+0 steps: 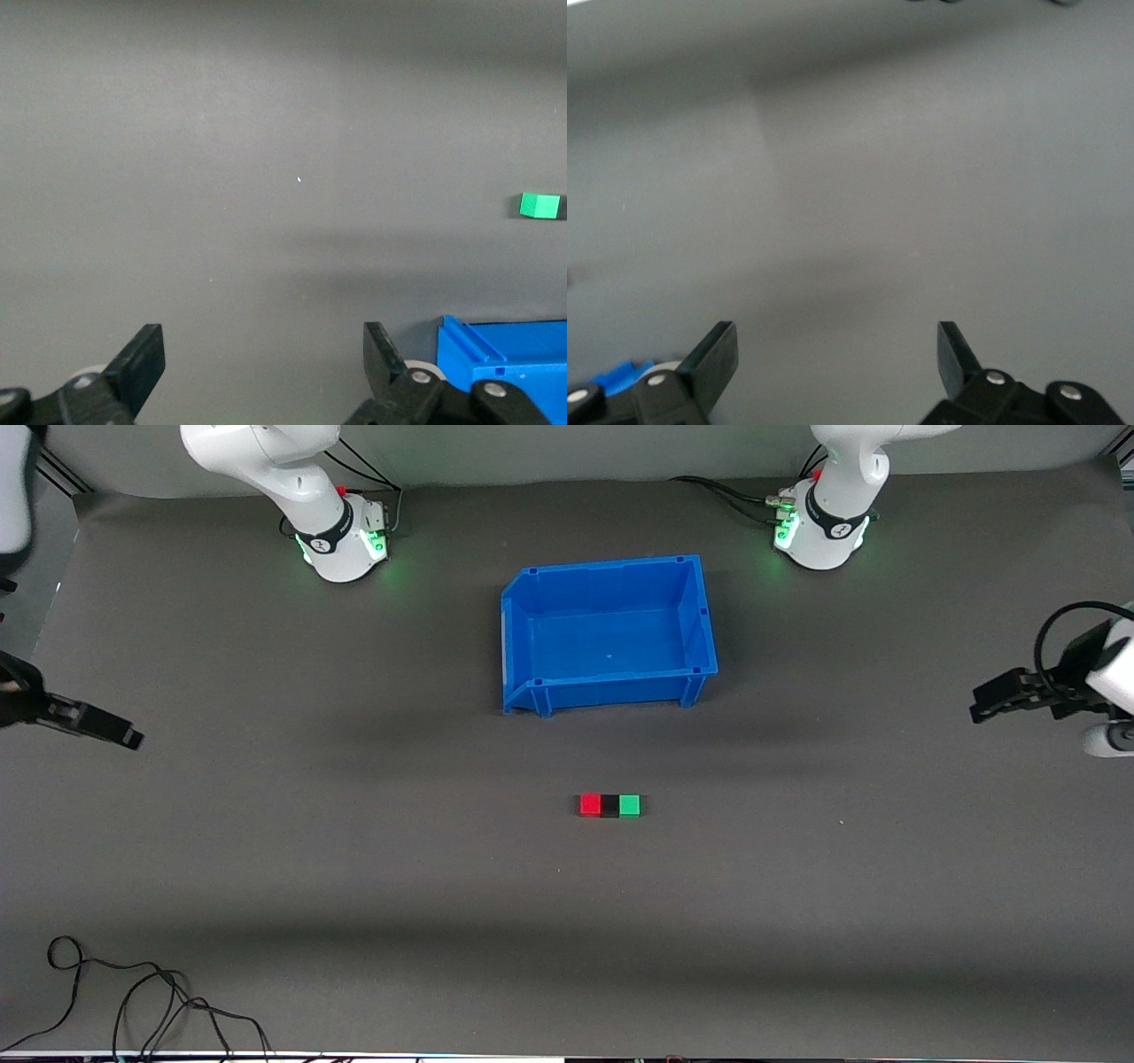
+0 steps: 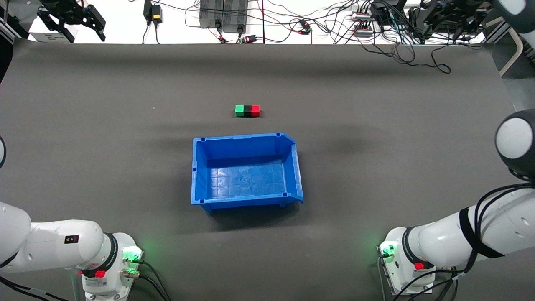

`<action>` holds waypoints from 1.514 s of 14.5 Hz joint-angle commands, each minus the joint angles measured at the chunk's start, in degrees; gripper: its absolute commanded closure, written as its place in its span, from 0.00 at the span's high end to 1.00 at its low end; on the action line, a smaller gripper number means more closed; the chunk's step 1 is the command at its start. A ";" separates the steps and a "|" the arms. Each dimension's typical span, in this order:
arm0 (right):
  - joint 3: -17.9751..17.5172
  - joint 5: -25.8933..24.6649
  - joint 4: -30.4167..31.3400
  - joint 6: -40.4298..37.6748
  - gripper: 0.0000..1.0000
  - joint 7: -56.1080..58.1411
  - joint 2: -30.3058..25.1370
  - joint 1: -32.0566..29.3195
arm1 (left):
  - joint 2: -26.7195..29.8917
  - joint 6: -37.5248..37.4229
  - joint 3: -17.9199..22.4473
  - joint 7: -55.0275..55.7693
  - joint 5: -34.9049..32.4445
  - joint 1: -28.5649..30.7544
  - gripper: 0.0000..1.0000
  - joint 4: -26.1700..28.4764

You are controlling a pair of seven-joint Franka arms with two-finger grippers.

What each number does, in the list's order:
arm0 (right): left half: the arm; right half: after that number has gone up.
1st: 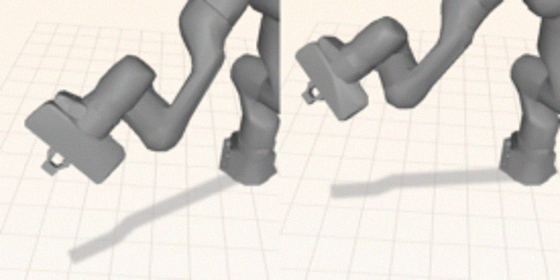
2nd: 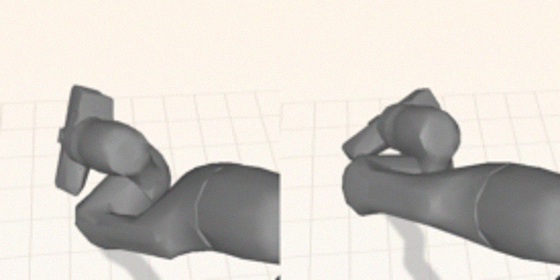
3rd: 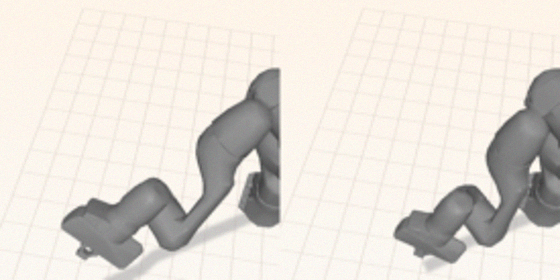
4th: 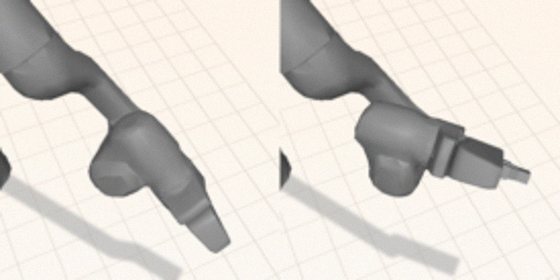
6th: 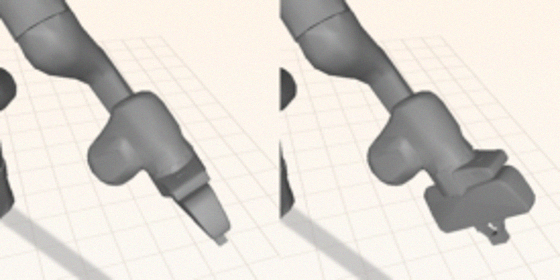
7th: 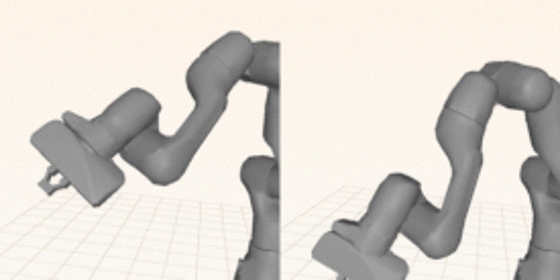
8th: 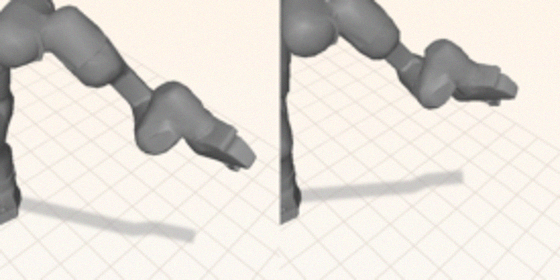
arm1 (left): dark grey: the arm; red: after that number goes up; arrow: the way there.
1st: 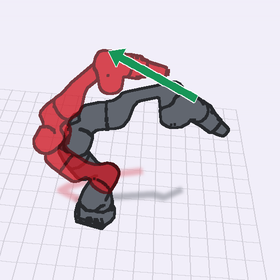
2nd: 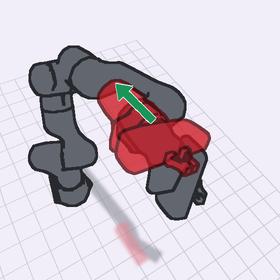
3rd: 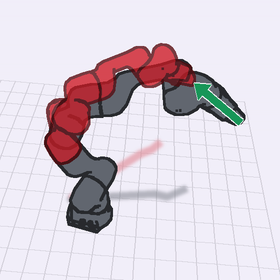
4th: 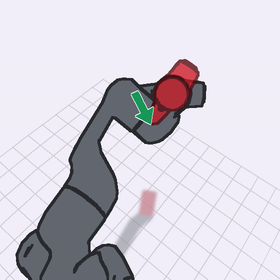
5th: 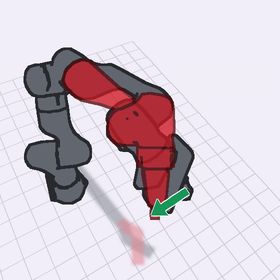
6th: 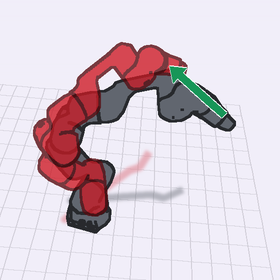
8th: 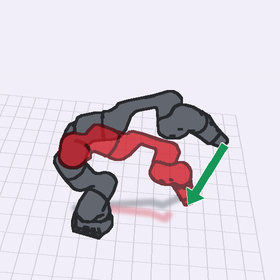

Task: Attach green and red cubes to black cube

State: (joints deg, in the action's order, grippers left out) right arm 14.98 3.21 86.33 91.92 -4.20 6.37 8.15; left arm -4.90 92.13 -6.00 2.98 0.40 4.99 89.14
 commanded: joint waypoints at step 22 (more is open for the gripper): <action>-9.71 -2.51 1.39 2.47 1.00 7.63 -2.06 -6.83 | 0.41 -1.60 7.84 -3.60 -0.76 -6.57 1.00 -1.34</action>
State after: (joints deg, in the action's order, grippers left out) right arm 4.32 1.49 86.60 93.55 2.29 5.39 0.46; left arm -5.38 91.71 0.59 0.23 0.01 -0.19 87.89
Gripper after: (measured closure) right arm 0.000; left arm 0.000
